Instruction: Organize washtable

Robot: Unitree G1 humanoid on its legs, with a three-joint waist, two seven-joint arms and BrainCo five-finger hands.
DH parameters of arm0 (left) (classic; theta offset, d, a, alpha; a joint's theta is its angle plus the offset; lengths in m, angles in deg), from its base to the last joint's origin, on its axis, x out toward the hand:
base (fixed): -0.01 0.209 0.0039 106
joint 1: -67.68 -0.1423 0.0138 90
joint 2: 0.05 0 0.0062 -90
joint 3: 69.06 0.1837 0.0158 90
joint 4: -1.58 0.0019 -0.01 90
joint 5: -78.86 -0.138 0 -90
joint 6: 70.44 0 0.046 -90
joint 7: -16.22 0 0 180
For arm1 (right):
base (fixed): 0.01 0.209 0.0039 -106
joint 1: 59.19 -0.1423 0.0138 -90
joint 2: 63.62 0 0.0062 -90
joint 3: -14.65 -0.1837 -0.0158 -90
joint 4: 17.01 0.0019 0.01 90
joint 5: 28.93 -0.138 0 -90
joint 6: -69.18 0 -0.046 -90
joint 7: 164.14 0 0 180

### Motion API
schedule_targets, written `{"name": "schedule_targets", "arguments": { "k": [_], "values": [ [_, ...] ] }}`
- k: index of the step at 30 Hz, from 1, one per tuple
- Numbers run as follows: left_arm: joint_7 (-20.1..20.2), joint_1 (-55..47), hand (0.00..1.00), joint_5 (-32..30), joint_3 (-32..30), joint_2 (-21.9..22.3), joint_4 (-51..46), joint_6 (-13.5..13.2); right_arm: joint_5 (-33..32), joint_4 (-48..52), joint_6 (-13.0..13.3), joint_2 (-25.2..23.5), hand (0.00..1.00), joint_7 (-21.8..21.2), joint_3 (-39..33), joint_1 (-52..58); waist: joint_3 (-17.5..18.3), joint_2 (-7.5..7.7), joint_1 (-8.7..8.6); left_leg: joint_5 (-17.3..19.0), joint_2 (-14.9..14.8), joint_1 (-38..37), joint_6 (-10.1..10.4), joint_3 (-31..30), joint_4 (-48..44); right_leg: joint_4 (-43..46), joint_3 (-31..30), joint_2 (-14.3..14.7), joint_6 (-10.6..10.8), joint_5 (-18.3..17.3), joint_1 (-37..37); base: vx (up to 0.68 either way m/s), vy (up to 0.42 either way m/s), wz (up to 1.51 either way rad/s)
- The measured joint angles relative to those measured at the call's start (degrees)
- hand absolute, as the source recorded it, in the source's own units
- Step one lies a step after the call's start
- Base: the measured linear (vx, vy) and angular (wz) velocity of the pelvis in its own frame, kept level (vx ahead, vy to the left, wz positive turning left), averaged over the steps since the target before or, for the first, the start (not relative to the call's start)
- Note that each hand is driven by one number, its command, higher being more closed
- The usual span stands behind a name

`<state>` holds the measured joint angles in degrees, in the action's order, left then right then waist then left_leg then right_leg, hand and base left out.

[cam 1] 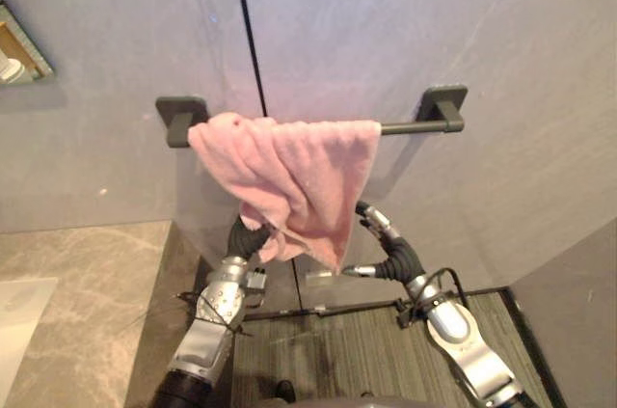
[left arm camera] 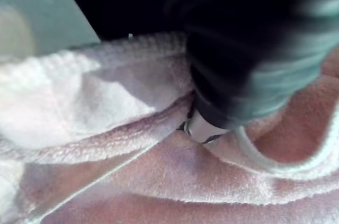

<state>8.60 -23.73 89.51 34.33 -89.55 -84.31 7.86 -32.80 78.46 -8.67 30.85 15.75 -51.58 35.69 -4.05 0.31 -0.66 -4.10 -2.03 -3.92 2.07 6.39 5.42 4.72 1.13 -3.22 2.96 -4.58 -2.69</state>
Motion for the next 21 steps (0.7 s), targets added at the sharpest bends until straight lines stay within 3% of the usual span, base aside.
{"name": "schedule_targets", "arguments": {
  "k": [10,16,21],
  "values": [
    [0.2,-0.1,1.0,0.7,0.2,2.0,1.3,-0.1,1.4,-10.0,-1.6,-4.0,0.0,1.7,2.3,-6.1,0.7,-0.41,0.38,-0.5,0.0,0.6,-0.5,-2.1,0.0,0.1,1.7,0.0,0.0,0.0,-0.2,-0.02,-0.012,0.09],
    [0.1,-0.1,1.0,1.2,0.2,2.9,1.3,-0.1,5.2,-13.2,-2.6,-6.8,0.0,5.4,1.8,-8.1,0.7,-0.38,1.69,-1.1,0.1,1.4,-0.3,-3.6,0.0,0.0,3.1,0.0,0.0,0.0,-0.2,-0.01,-0.014,0.13],
    [-0.1,-0.4,1.0,1.1,-0.1,3.5,1.1,-0.1,8.7,-13.4,-3.6,-10.1,0.0,9.5,-2.7,-8.3,0.7,-0.37,1.6,-1.3,0.1,1.7,-0.3,-4.2,0.0,0.0,3.6,0.0,0.0,0.0,-0.2,0.0,-0.008,0.06]
  ]
}}
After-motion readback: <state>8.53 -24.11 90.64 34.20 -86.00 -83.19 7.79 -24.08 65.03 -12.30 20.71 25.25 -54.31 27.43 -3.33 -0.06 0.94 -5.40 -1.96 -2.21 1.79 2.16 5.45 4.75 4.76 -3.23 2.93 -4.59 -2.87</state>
